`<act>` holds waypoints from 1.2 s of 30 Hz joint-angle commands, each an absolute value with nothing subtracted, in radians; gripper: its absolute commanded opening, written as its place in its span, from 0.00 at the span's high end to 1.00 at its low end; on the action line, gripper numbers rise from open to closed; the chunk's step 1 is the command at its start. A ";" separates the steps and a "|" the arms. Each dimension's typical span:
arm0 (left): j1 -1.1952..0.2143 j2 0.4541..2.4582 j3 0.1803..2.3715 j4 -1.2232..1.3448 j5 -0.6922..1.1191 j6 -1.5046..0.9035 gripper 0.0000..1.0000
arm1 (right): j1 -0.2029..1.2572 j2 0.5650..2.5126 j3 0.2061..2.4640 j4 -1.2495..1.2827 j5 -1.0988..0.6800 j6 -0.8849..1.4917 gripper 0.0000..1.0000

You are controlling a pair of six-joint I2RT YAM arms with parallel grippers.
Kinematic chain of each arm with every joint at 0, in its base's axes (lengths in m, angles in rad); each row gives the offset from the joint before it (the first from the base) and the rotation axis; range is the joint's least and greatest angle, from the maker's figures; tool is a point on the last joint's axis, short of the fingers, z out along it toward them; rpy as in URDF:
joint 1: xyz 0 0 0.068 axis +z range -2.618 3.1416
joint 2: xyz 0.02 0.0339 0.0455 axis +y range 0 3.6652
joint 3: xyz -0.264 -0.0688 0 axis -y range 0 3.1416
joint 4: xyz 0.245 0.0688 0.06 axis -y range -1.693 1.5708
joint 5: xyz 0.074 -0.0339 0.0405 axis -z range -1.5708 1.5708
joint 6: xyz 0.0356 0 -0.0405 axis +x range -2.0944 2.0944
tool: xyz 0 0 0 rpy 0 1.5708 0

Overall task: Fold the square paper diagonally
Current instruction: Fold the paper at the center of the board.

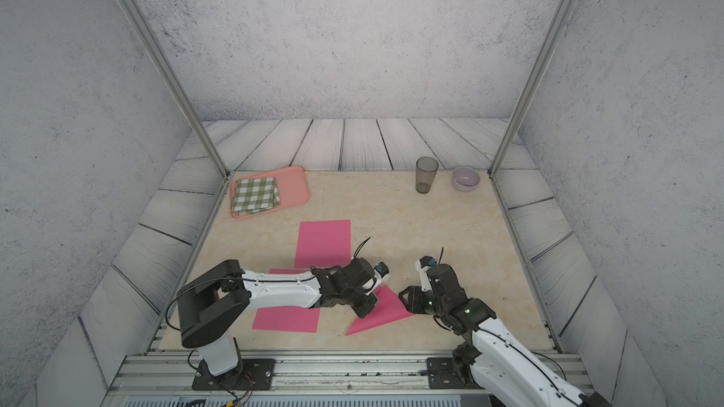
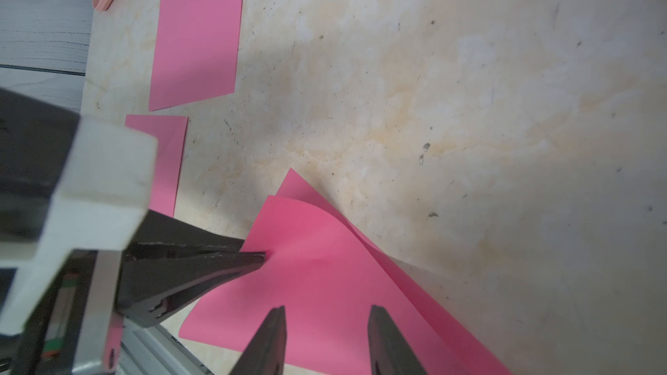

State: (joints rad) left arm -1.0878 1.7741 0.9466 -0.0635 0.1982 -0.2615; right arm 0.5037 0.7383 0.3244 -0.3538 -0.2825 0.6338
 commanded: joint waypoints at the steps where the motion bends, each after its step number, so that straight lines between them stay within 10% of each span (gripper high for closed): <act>1: -1.072 1.802 0.978 -0.063 0.221 -0.246 1.00 | 0.509 0.763 0.307 -0.345 -0.275 0.655 0.58; 36: -1.046 1.911 1.037 -0.115 0.237 -0.276 1.00 | 0.509 0.848 0.301 -0.427 -0.141 0.758 0.59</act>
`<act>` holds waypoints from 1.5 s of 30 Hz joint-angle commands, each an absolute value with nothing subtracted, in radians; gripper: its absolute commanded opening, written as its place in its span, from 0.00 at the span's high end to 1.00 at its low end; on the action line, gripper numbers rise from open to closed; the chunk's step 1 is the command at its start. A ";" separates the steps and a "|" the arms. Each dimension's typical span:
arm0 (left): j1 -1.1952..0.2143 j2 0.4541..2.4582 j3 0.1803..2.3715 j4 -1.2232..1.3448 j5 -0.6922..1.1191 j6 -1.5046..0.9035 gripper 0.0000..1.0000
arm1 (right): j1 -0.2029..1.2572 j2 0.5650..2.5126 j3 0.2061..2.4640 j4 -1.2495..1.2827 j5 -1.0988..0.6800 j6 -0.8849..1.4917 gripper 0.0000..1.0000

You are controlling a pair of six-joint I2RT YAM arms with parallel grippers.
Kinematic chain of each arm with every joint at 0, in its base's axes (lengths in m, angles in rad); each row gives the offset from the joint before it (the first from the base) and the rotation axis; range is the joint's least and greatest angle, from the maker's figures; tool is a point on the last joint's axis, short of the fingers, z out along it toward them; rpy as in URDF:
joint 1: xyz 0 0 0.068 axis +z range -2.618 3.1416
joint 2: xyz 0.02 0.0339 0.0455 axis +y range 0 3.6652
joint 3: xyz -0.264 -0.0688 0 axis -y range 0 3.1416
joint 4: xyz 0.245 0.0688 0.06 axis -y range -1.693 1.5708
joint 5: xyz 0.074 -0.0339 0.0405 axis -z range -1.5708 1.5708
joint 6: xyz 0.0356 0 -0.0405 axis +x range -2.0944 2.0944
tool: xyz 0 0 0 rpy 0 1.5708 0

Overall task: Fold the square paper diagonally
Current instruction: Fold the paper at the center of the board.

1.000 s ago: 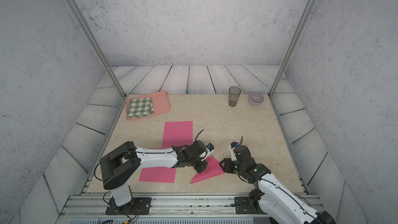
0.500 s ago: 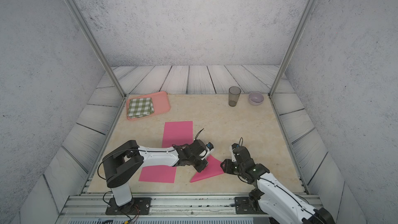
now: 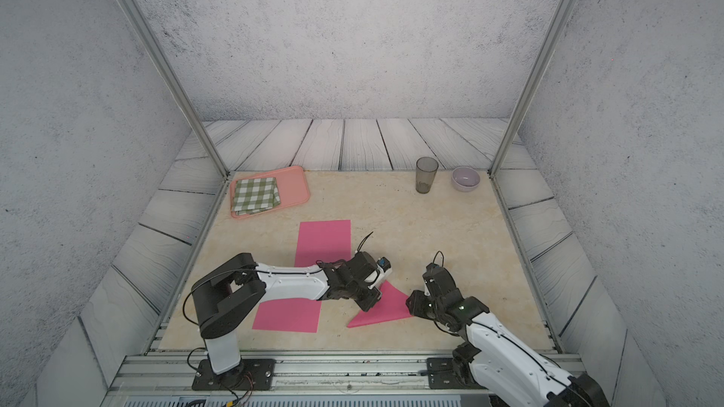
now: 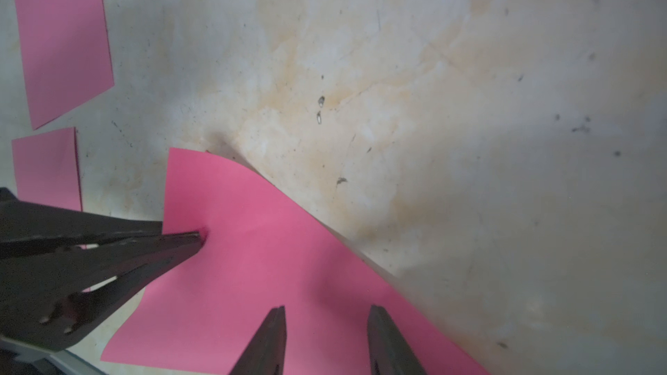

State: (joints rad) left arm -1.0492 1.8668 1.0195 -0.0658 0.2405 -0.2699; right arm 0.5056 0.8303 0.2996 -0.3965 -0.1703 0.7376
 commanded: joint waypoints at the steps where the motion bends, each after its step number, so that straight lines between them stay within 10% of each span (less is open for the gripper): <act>1: -1.045 1.917 1.041 -0.121 0.236 -0.275 1.00 | 0.509 0.855 0.301 -0.430 -0.137 0.763 0.60; 16: -1.045 1.953 1.094 -0.191 0.229 -0.276 0.91 | 0.509 0.949 0.326 -0.453 -0.074 0.795 0.75; 37: -1.033 1.749 1.157 -0.330 0.208 -0.221 0.33 | 0.511 0.986 0.344 -0.459 -0.062 0.811 0.89; 45: -0.994 1.536 1.145 -0.380 0.226 -0.279 0.45 | 0.512 1.012 0.355 -0.452 -0.058 0.806 0.90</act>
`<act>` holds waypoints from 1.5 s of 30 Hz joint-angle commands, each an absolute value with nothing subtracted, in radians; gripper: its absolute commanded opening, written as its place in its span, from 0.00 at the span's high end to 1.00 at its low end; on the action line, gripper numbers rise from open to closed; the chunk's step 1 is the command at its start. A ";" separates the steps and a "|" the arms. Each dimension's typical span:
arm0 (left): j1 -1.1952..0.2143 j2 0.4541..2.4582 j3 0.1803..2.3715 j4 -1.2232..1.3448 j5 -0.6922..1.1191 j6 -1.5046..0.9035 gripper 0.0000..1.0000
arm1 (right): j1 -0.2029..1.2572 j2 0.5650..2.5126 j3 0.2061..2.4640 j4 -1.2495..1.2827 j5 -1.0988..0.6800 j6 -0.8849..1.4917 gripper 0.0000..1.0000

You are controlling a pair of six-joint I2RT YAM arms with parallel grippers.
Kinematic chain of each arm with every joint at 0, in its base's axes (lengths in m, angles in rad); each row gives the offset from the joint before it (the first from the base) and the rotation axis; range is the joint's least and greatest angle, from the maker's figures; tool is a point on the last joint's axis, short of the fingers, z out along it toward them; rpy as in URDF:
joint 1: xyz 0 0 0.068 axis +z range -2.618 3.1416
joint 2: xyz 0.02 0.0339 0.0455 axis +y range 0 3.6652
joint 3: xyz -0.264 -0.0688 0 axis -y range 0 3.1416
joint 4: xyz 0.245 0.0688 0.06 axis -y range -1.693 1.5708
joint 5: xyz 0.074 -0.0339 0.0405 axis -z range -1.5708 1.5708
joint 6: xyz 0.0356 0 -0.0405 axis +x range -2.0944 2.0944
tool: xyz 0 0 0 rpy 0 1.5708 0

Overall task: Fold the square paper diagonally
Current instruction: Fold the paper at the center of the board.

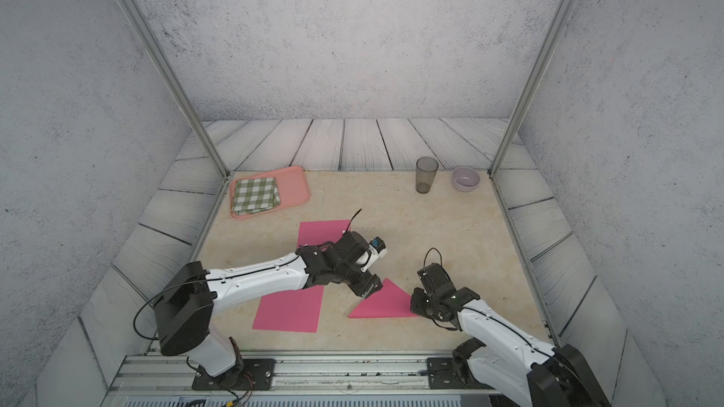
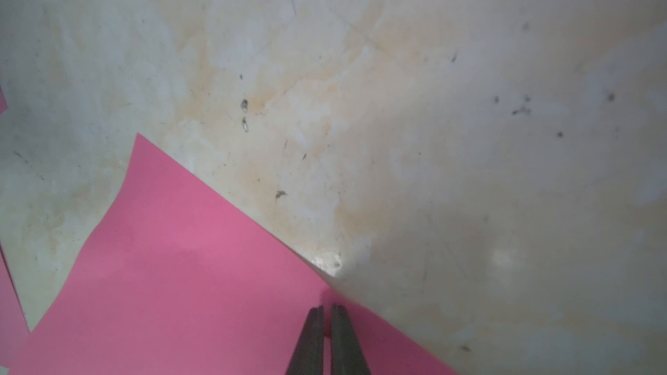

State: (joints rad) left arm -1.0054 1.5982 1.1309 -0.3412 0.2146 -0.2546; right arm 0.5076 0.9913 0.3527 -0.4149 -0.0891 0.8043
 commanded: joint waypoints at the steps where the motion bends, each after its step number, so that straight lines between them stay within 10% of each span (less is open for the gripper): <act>1: -0.995 1.516 1.129 -0.357 0.248 -0.309 0.53 | 0.512 1.014 0.356 -0.451 -0.058 0.804 0.90; 11: -1.076 1.608 0.957 0.021 0.344 -0.637 1.00 | 0.512 1.020 0.356 -0.446 -0.058 0.802 0.90; 45: -1.123 1.850 0.966 -0.095 0.237 -0.576 1.00 | 0.511 1.112 0.361 -0.383 -0.071 0.807 0.91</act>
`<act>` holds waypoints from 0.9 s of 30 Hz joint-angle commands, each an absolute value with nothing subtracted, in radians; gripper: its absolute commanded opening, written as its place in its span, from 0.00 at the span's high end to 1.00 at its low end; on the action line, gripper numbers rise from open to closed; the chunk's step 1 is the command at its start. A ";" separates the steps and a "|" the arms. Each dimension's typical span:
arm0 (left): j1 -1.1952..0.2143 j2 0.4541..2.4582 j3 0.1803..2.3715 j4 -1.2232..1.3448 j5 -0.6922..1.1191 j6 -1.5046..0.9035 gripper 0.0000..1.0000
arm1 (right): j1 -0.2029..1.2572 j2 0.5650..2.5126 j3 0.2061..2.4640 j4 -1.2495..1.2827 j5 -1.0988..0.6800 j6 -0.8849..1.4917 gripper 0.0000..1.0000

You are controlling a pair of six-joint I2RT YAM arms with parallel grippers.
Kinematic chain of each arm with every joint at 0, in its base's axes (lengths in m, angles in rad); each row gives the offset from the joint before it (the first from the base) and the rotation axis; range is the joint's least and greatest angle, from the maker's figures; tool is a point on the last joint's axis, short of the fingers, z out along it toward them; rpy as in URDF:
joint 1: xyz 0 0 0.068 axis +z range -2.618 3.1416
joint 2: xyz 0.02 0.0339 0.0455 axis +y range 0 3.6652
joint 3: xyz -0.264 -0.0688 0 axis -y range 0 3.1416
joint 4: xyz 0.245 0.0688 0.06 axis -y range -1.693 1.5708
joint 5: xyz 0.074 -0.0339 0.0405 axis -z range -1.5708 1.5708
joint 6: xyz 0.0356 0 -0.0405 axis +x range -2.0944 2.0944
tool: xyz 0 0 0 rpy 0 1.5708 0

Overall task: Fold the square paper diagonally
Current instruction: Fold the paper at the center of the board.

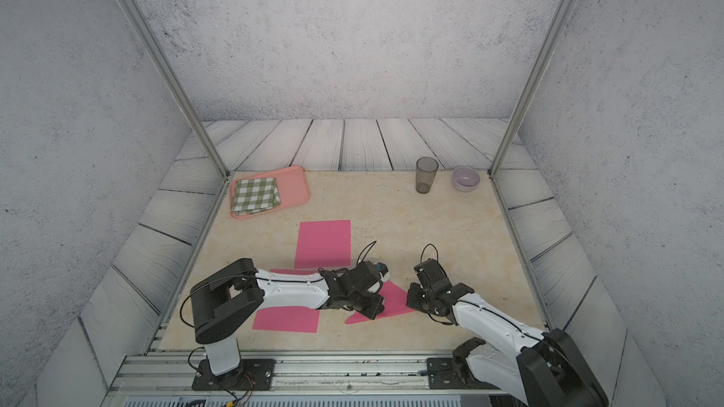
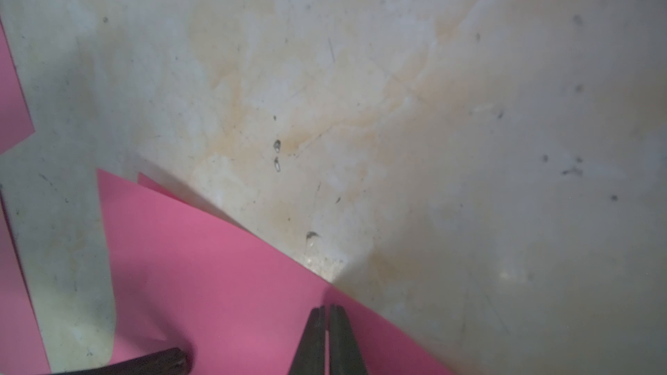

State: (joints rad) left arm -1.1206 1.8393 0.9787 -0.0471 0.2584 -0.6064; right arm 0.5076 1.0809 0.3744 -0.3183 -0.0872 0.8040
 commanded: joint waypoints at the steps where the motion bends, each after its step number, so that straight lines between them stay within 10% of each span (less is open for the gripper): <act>1: -1.124 1.851 0.966 -0.098 0.236 -0.574 1.00 | 0.511 1.108 0.369 -0.397 -0.067 0.808 0.90; 11: -1.123 1.899 0.985 -0.092 0.240 -0.559 1.00 | 0.512 0.886 0.498 -0.581 -0.144 0.785 0.83; 27: -1.123 1.904 0.997 -0.106 0.224 -0.534 1.00 | 0.521 1.061 0.342 -0.337 -0.279 0.905 0.90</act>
